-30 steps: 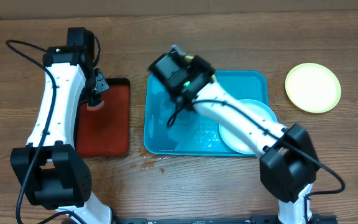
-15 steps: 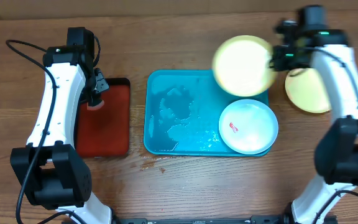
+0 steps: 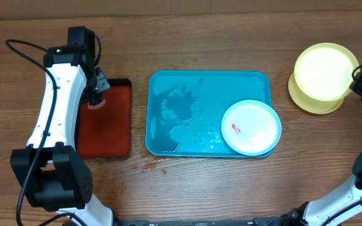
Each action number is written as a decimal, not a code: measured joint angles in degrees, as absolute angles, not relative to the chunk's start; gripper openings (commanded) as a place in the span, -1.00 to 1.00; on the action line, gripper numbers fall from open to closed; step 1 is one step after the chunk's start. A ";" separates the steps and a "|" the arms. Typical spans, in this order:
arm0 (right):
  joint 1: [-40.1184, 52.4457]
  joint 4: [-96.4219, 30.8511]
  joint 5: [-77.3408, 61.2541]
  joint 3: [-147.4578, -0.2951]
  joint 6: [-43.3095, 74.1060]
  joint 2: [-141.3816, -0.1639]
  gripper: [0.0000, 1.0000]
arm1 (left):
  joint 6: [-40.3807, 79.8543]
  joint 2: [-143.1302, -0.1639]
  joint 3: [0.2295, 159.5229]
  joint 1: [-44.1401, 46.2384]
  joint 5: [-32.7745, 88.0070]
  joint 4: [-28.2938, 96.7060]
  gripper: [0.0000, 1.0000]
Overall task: Clean dirty plates on tray and stack at the side
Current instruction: 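Lift the yellow plate with the right gripper and carry it right, then set the yellow plate onto the other yellow plate and release, then move the right gripper to the white plate and grasp its rim, then drag the white plate toward the tray center with the right gripper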
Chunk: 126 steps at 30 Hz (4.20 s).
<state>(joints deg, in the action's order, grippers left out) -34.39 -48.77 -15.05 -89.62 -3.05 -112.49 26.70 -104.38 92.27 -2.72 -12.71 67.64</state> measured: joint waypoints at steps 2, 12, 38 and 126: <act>-34.72 -46.61 -15.16 -87.64 -2.11 -112.49 -0.92 | 26.70 -104.38 92.27 -2.72 -12.71 67.66 -0.92; -33.87 -37.67 -15.88 -76.27 -0.23 -112.31 -0.64 | 26.68 -104.38 92.25 -2.72 -12.71 67.64 -0.92; -23.49 -69.95 -39.77 -85.19 -8.16 -106.24 0.67 | 26.68 -104.38 92.23 -2.72 -12.71 67.07 -0.92; 5.04 -59.18 -6.20 -72.03 -15.03 -110.76 0.16 | 26.68 -104.38 92.23 -2.72 -12.23 66.15 -0.92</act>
